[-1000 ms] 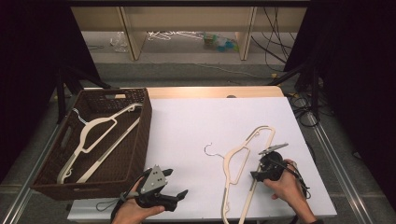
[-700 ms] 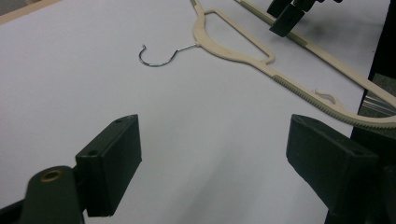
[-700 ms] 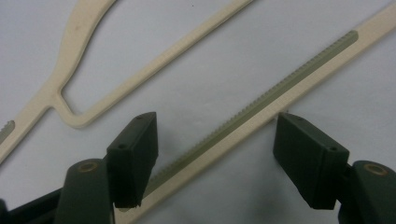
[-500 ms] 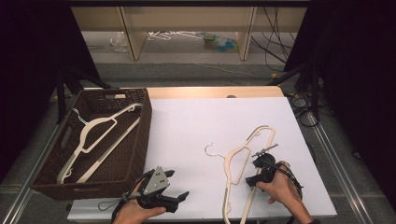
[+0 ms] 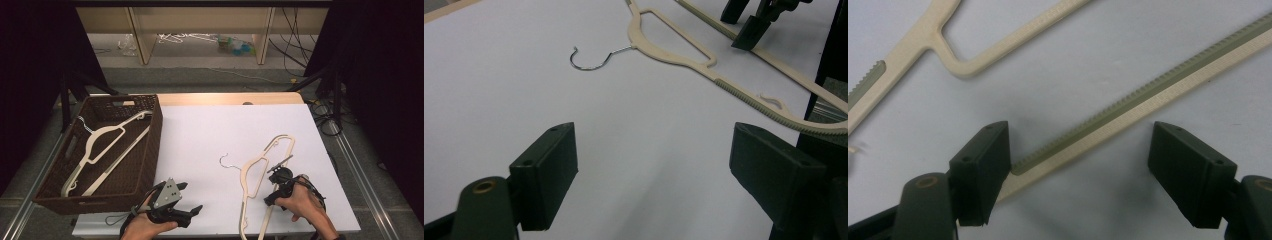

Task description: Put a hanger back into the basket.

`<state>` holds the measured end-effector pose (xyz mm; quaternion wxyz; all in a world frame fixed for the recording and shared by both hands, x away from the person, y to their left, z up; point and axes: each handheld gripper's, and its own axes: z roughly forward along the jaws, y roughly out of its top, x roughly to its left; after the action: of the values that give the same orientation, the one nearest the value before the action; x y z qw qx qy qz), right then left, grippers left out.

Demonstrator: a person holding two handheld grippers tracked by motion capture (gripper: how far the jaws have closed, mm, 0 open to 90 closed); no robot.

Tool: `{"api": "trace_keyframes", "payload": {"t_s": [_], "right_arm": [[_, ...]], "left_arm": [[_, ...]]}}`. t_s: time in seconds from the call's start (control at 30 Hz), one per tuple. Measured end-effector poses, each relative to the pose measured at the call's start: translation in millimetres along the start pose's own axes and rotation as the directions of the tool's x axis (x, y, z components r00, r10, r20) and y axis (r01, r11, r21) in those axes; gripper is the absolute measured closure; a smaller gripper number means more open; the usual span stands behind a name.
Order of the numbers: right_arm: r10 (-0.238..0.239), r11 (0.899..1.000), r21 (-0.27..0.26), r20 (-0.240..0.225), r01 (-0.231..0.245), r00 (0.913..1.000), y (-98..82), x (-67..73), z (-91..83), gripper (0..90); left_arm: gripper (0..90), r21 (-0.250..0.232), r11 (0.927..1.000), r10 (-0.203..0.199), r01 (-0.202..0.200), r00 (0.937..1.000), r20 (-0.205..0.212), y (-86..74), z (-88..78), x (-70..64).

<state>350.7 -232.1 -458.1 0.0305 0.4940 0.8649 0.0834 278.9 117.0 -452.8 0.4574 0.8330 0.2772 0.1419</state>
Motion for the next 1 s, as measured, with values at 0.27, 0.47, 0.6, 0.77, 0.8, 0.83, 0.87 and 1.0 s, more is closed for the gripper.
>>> {"api": "trace_keyframes", "payload": {"t_s": [0.27, 0.47, 0.6, 0.77, 0.8, 0.83, 0.87, 1.0], "right_arm": [[-0.005, 1.0, 0.018, 0.02, 0.004, 0.9998, 4.5, 9.6, 7.5, 15.0], [-0.054, 0.998, -0.038, 0.032, 0.055, 0.998, 0.3, 2.1, 4.3, 30.0], [-0.081, 0.996, -0.03, 0.021, 0.082, 0.9965, 1.1, -1.6, 2.9, 33.5], [-0.055, 0.995, -0.083, 0.006, 0.055, 0.9985, -4.1, -12.4, 0.0, 48.6], [-0.021, 0.997, -0.08, -0.011, 0.021, 0.9997, -5.3, -11.9, -1.3, 50.5], [-0.023, 0.995, -0.101, -0.009, 0.022, 0.9997, -5.9, -13.5, -0.8, 52.2], [-0.038, 0.993, -0.108, -0.004, 0.038, 0.9993, -5.9, -15.4, -0.6, 53.5], [-0.055, 0.993, -0.107, 0.0, 0.054, 0.9985, -5.4, -14.6, -1.4, 57.1]], "left_arm": [[19.4, 0.0, 1.0, 0.007, -0.007, 1.0, -0.004, 0.2, 0.7, -2.1], [19.6, -0.002, 1.0, 0.007, -0.007, 1.0, -0.003, 0.2, 1.0, -2.1], [19.7, 0.007, 0.9999, 0.007, -0.007, 1.0, -0.001, -0.8, 2.2, -2.0], [20.0, 0.015, 0.9997, 0.019, -0.019, 0.9998, 0.003, -1.0, 4.2, -3.9], [20.0, 0.022, 0.9993, 0.029, -0.029, 0.9996, 0.005, -0.4, 4.1, -3.3], [20.1, 0.008, 0.9999, 0.012, -0.012, 0.9999, 0.003, -0.3, 5.5, -4.3], [20.2, 0.01, 0.9999, 0.01, -0.01, 0.9999, 0.006, -0.5, 6.1, -4.5], [20.4, 0.02, 0.9994, 0.027, -0.027, 0.9996, 0.005, 0.4, 4.6, -2.0]]}}
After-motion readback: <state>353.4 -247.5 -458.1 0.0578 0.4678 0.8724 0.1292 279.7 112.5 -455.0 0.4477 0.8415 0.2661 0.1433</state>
